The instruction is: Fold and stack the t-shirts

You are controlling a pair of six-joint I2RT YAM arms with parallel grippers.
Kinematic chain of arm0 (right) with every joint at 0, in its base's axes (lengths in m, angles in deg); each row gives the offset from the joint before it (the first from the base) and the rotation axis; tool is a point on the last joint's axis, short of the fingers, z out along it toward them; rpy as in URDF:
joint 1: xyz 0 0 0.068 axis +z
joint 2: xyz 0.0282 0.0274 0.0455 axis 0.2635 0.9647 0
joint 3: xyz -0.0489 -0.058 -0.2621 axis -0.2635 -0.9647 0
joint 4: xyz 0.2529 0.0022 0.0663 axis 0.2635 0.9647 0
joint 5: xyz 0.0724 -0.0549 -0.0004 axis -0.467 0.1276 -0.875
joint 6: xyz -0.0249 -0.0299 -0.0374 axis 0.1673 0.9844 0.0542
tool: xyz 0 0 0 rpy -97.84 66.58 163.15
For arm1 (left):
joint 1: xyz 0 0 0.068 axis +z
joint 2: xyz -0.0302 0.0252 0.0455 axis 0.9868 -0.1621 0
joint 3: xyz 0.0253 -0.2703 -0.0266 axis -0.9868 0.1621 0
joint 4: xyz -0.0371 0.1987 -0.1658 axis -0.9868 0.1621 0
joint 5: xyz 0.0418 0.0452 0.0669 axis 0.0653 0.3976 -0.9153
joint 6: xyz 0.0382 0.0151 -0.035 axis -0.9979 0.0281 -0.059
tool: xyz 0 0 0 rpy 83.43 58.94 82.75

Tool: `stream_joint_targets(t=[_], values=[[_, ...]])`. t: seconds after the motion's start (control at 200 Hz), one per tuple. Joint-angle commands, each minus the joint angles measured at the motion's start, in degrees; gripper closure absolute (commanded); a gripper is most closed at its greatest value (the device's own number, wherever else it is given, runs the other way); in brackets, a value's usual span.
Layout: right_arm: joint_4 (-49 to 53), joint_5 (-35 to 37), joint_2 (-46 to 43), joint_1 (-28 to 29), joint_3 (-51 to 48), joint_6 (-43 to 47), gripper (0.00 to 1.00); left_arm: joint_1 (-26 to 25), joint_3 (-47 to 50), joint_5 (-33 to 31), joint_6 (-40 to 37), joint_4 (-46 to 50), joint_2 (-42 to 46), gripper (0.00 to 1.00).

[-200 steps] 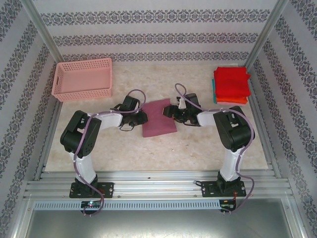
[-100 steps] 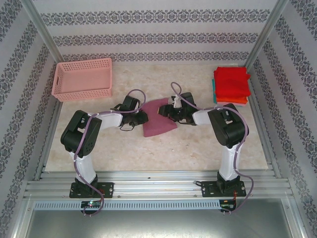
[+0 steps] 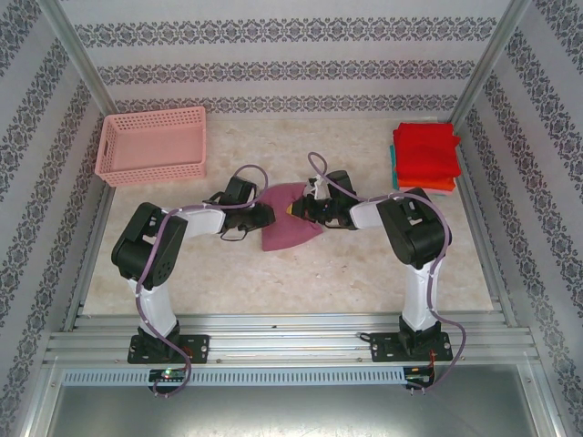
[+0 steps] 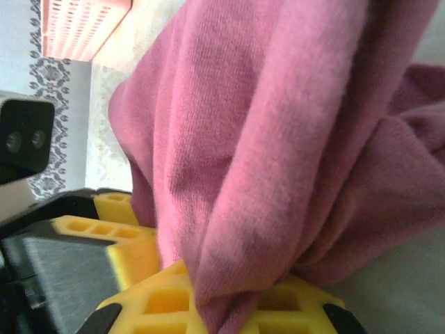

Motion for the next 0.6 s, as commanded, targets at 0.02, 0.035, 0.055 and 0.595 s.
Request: stream_joint_targets(t=[0.02, 0.035, 0.055, 0.595], values=[[11.59, 3.42, -4.63, -0.02, 2.31, 10.81, 1.00, -0.40, 3.41, -2.16, -0.20, -2.67, 4.21, 0.32], [13.59, 4.37, -5.13, -0.04, 2.74, 12.37, 1.00, -0.40, 3.74, -2.50, -0.32, -2.95, 4.95, 0.27], [16.37, 5.85, -5.70, -0.10, 3.41, 14.57, 1.00, -0.46, 4.25, -2.73, -0.45, -3.30, 6.04, 0.23], [54.78, 35.21, -11.69, -11.66, 23.02, 49.18, 1.00, -0.80, 12.98, -8.32, -9.45, -14.54, 17.64, 0.00]])
